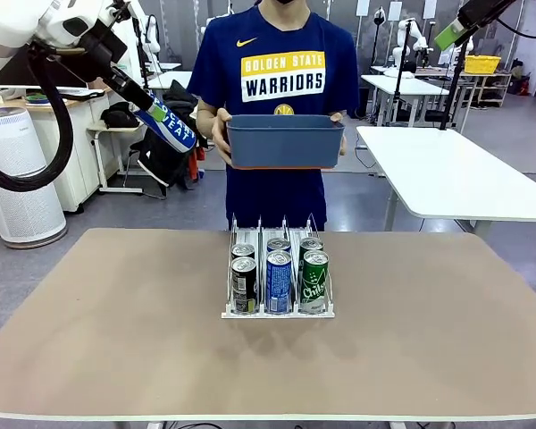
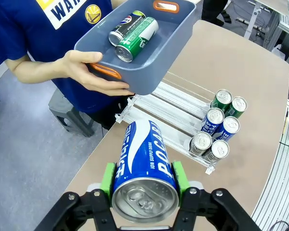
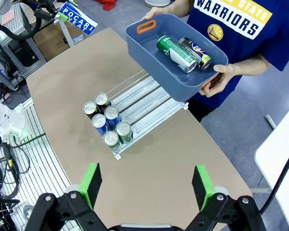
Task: Fill the beverage cans into the dispenser.
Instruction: Place the picked Ionic drink in the line of the Automatic Can Dispenser with the same cans.
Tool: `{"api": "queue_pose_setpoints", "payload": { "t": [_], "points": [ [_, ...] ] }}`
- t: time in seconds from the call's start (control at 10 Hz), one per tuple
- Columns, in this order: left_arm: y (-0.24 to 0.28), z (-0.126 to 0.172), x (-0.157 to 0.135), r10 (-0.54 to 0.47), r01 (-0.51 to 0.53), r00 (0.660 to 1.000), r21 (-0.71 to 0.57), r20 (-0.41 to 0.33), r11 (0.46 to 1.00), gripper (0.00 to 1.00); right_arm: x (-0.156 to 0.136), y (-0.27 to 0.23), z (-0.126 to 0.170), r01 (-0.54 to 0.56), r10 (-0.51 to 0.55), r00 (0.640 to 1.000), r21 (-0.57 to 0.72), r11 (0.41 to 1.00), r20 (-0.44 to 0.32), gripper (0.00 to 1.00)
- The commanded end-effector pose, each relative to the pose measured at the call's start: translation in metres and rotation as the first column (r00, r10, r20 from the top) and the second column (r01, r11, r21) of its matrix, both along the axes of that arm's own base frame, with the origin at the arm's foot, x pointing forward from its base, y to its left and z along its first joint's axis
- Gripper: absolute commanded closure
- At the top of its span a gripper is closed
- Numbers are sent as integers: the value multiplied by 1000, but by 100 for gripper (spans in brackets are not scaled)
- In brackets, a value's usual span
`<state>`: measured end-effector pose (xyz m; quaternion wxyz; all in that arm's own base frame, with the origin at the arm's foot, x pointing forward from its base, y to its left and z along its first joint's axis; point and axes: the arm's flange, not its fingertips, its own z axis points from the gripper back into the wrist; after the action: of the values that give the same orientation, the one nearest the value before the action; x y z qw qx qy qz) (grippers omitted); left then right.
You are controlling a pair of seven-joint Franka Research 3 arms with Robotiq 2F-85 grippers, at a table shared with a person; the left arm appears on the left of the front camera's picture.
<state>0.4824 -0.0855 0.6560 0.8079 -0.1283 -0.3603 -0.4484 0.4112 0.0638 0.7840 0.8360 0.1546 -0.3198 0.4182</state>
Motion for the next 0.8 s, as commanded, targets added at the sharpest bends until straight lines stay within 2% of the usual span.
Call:
{"api": "queue_pose_setpoints", "payload": {
  "t": [0.0,0.5,0.6,0.7],
  "points": [
    [2,2,-1,4,-4,1000,-5,4,1000,100,-2,0,0,-1,1,1000,6,1000,0,0],
    [2,2,-1,4,-4,1000,-5,4,1000,100,-2,0,0,-1,1,1000,6,1000,0,0],
    [0,0,0,0,0,1000,0,0,1000,43,-2,0,0,-1,1,1000,6,1000,0,0],
    [-17,1,-21,91,-87,991,49,-97,995,43,-2,0,0,-1,1,1000,6,1000,0,0]
  ]
}}
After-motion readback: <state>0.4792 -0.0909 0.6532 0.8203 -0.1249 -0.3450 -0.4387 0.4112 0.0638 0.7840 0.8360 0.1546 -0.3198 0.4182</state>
